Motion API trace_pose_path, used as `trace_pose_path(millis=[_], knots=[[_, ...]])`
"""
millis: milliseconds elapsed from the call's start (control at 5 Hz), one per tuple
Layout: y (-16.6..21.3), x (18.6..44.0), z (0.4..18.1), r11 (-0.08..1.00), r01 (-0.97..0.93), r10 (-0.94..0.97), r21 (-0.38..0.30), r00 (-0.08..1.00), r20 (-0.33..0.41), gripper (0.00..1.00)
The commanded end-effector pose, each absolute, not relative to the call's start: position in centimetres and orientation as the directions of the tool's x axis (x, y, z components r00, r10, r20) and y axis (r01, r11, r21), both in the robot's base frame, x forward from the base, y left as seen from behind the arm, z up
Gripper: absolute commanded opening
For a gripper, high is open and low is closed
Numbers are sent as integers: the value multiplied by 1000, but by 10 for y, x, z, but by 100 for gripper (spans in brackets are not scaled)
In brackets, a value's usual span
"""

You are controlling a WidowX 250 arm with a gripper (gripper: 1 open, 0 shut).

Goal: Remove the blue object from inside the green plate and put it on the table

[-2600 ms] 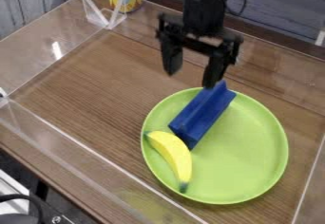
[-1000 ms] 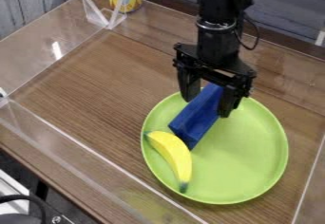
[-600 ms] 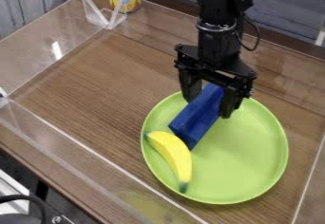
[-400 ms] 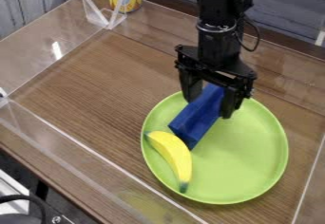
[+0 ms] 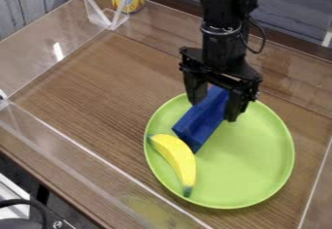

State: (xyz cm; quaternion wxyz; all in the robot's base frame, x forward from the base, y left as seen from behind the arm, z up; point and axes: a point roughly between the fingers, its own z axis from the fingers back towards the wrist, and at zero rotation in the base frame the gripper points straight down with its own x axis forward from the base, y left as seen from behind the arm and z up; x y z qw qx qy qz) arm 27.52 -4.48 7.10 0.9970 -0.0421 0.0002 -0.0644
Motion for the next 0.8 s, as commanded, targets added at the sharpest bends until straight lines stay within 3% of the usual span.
trace_pose_path(millis=[0,600], knots=[[-43,279,82,989,120,-116,-86,992,54,100],[-40,281,86,991,106,-99,-86,992,82,100]])
